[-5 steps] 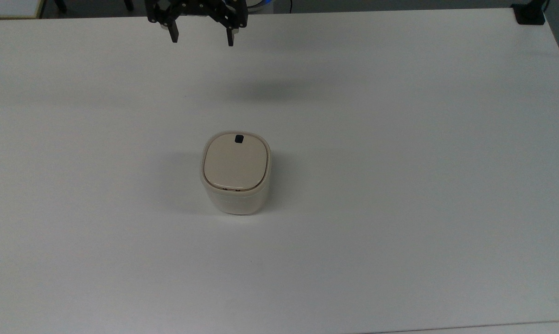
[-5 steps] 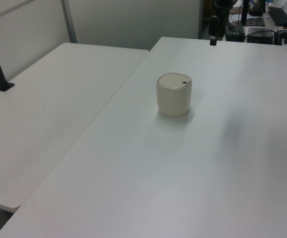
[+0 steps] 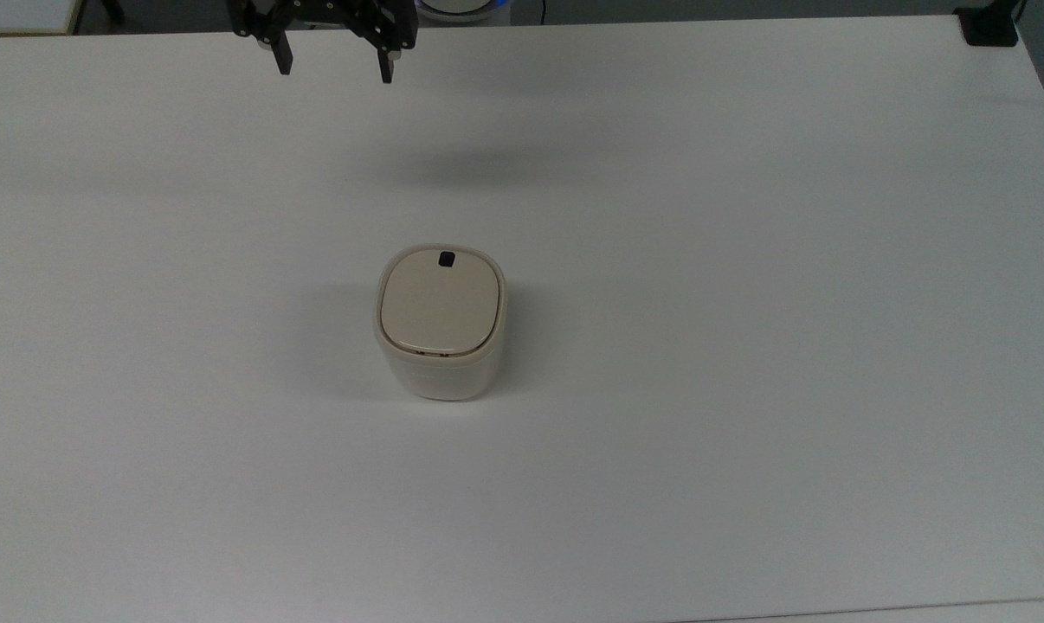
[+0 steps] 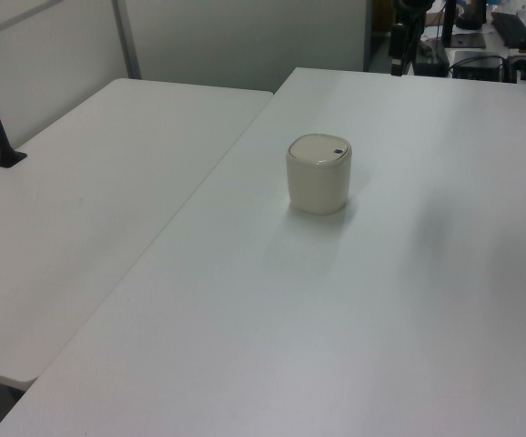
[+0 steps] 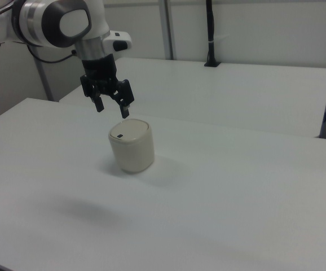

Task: Open the trash bin
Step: 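Move the gripper toward the cream trash bin's lid tab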

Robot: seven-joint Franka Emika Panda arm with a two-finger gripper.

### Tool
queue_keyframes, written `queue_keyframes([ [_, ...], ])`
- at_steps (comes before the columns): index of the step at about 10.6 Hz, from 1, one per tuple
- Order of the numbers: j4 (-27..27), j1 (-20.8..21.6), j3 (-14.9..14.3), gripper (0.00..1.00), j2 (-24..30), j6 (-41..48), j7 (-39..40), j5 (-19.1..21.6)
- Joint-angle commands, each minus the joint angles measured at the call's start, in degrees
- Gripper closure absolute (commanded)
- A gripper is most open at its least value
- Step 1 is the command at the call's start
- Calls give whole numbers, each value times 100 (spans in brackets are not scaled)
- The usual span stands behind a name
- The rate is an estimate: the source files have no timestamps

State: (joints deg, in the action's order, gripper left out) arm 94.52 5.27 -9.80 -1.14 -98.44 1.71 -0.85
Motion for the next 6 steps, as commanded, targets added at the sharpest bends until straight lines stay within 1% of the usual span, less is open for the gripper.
queue_keyframes([
  [1,40,27,-22,5,87,0,128,6],
  [2,40,27,-31,12,79,-17,145,6],
  [3,40,27,-23,31,79,-26,215,6],
  [4,40,35,-22,59,61,-44,468,23],
  [5,40,36,-22,82,0,-87,645,171],
  [6,40,44,-22,99,-148,-401,673,373],
])
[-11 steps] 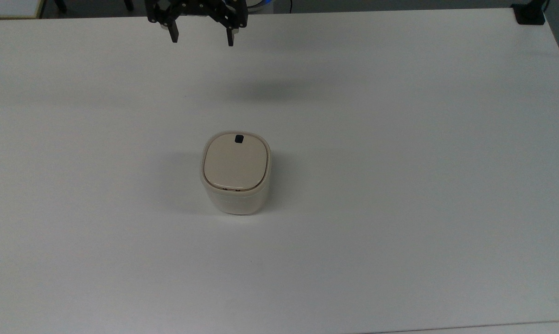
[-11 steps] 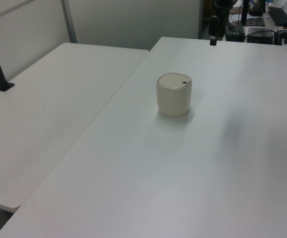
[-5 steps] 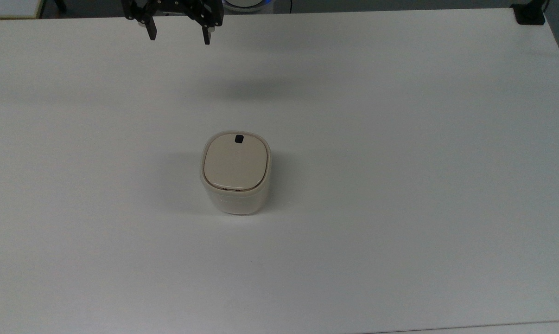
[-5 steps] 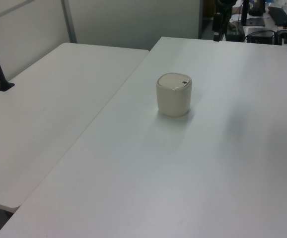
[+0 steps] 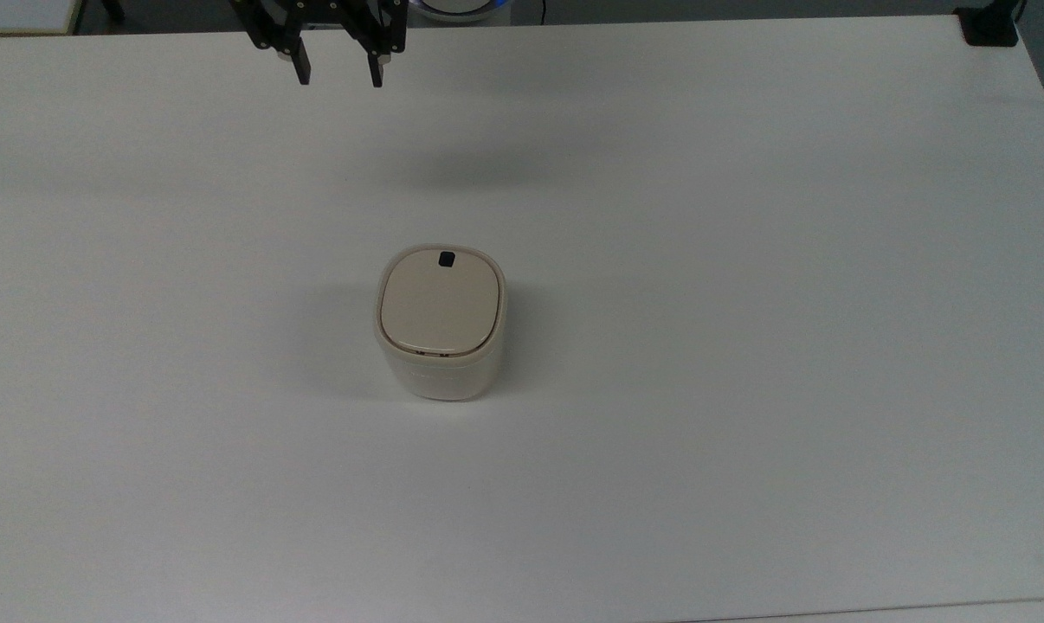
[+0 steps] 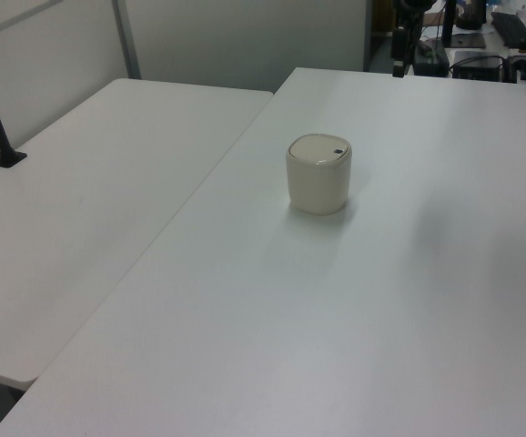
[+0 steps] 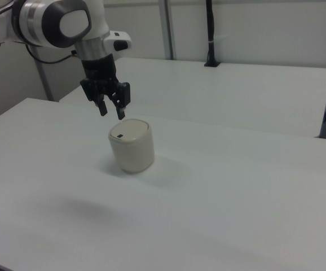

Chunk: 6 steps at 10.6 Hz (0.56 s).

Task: Open the trash bin
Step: 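Move the gripper toward the cream trash bin's lid tab, then lower the gripper onto the dark tab on the bin lid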

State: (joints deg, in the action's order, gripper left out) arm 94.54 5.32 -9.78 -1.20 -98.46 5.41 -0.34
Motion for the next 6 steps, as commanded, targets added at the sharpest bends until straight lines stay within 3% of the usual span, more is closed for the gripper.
queue_keyframes([
  [1,39,74,-15,100,-266,-750,294,411],
  [4,-5,127,46,100,-731,-1943,294,920],
  [6,-40,363,64,100,-1092,-2613,242,992],
])
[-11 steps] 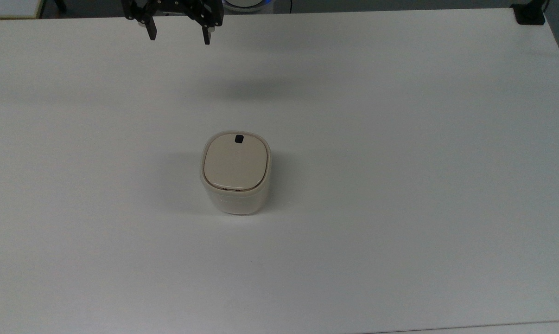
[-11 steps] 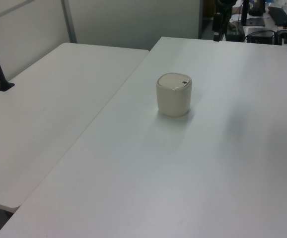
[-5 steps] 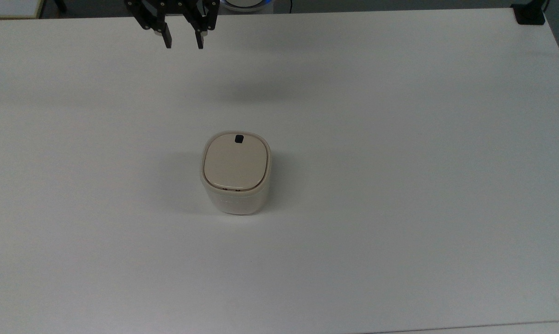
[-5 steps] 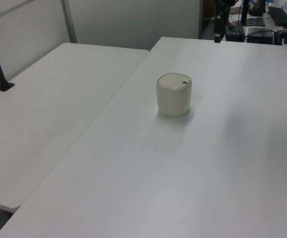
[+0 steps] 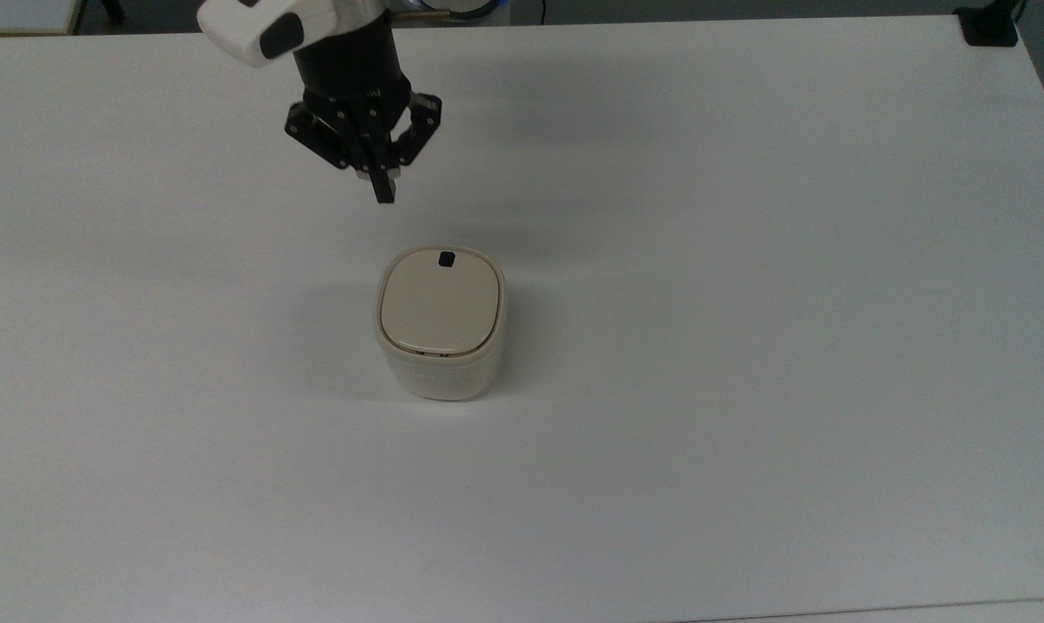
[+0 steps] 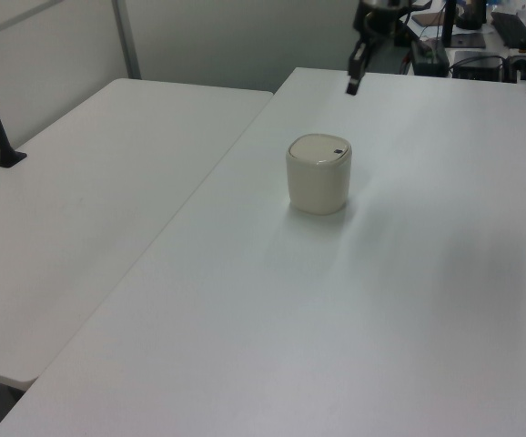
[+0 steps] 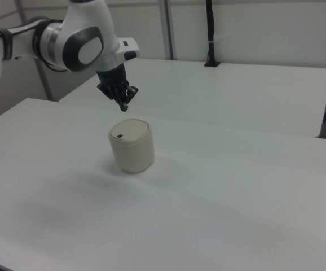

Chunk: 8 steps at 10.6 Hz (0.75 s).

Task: Open the trash bin
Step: 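Lower the gripper onto the dark tab on the bin lid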

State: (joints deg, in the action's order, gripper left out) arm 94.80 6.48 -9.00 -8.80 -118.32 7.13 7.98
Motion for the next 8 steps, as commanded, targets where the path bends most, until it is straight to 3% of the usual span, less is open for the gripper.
queue_keyframes([
  [1,-67,379,4,100,-507,-1048,26,178],
  [3,-67,450,13,100,-788,-1491,-159,178],
  [8,47,450,13,100,-807,-1221,42,90],
])
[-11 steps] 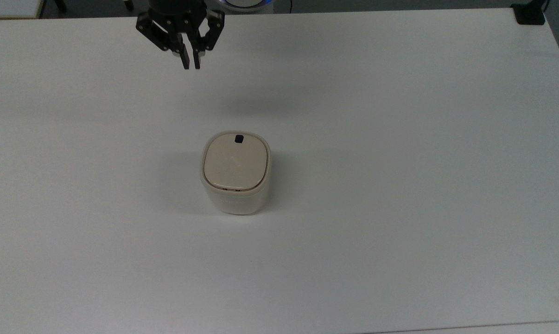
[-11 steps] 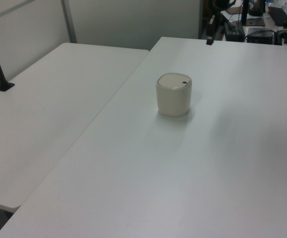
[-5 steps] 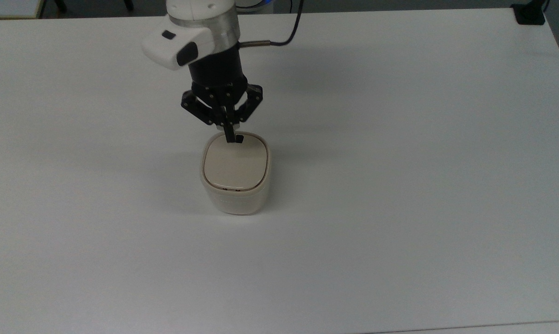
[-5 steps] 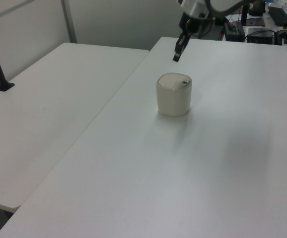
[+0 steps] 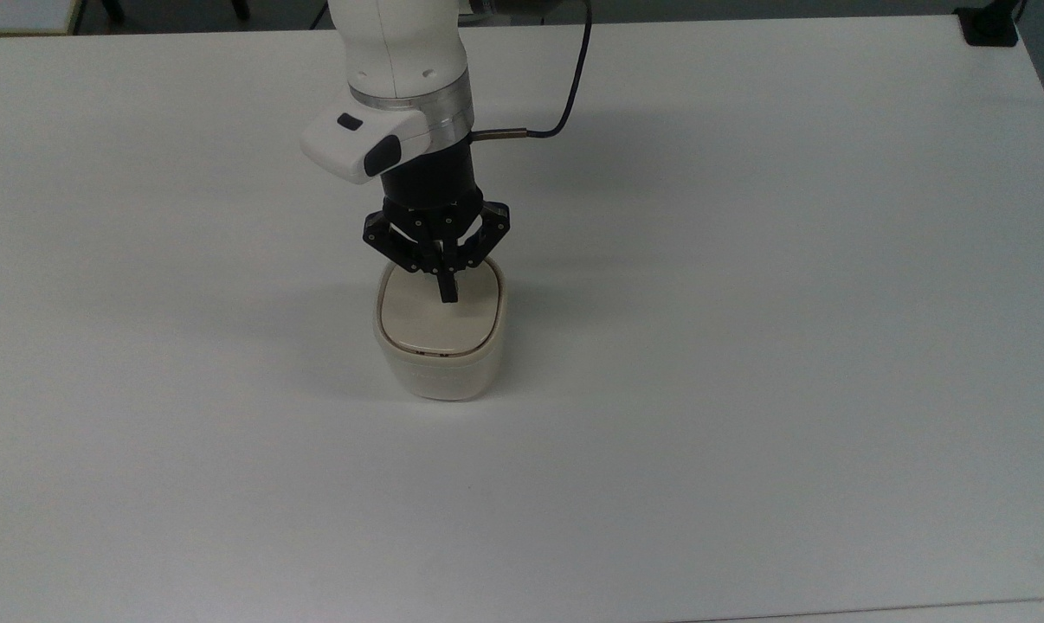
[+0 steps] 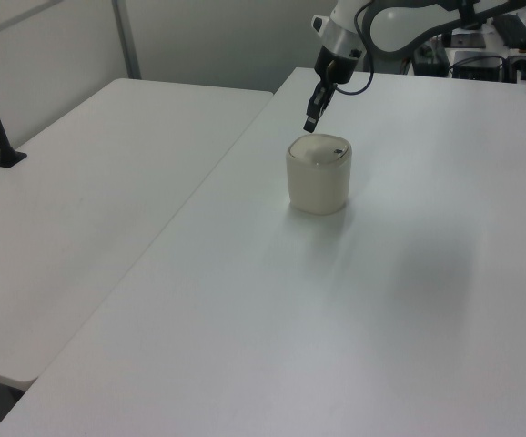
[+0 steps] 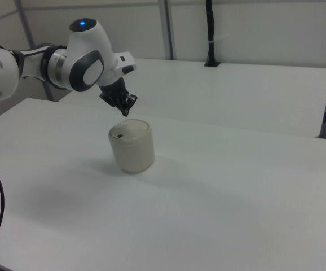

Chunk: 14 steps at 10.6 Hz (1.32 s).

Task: Open the trash bin

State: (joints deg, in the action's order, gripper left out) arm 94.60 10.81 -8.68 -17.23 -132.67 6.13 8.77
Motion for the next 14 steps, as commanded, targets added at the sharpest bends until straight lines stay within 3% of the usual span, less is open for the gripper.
queue_keyframes([
  [1,94,9,-20,100,36,415,317,10],
  [9,358,27,-20,100,-132,733,424,-218],
  [13,226,-218,-29,100,754,1951,397,-209],
  [14,226,-306,-29,92,983,2338,397,-218],
])
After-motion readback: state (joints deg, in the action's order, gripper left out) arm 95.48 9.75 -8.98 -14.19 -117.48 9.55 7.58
